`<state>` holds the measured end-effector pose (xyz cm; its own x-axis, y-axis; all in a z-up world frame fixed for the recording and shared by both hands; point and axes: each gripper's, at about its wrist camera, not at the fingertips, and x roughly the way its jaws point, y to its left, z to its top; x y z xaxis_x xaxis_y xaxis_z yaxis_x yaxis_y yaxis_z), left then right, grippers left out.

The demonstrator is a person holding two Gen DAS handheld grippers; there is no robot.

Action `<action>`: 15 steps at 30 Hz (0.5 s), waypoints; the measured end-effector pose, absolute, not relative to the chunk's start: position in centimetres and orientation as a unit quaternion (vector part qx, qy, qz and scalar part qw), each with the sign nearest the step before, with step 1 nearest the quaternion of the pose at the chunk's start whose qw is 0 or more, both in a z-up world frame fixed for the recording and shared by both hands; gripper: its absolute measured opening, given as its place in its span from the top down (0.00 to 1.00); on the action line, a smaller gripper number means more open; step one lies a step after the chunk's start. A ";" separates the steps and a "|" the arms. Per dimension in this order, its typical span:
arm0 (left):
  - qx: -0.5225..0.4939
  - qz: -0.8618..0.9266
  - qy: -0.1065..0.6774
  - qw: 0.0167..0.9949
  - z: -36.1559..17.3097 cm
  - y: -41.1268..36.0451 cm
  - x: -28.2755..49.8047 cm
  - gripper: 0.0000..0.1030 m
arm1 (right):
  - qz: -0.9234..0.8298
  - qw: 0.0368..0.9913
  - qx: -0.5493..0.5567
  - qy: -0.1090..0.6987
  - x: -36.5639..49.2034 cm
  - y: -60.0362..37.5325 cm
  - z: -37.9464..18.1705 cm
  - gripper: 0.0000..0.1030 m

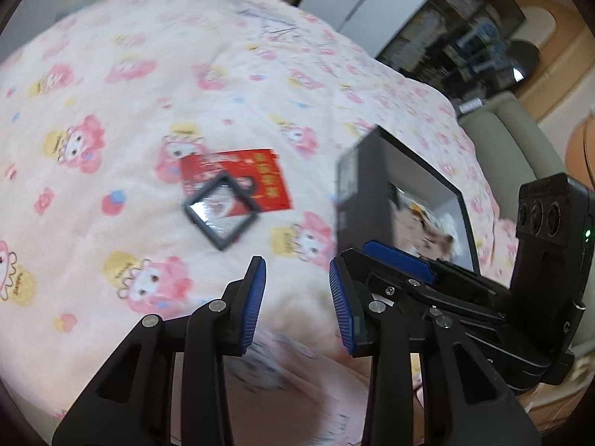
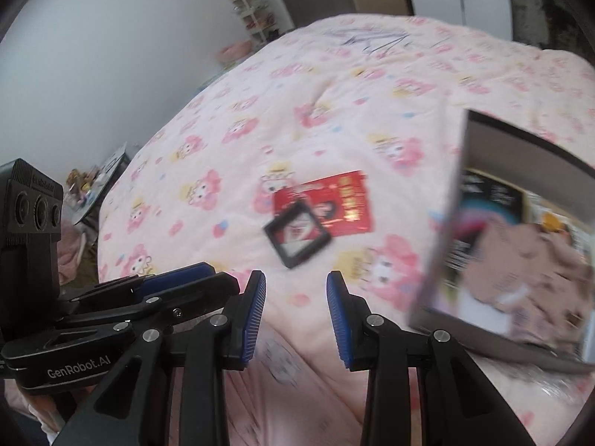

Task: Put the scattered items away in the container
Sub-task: 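Move the left tool back over the black square frame, then close the left tool on the black square frame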

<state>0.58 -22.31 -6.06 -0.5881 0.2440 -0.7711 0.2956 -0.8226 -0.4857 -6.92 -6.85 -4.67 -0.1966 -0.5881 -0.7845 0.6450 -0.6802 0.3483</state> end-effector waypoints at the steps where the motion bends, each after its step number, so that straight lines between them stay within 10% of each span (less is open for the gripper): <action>1: 0.458 -0.833 0.308 0.021 -6.9 -23.4 0.2 0.66 | -0.771 0.399 0.496 0.027 -7.3 -7.6 -5.2 0.70; 15: 0.520 -0.769 0.371 0.029 -17.4 -31.3 -5.8 0.68 | -0.762 0.330 0.552 0.076 -14.7 -15.5 -14.4 0.70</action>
<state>-5.83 -31.27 -17.38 -0.4566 0.3414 -0.8216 0.4304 -0.7235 -0.5398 -14.75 -15.54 -14.37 -0.1718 -0.4199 -0.8911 0.5868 -0.7702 0.2498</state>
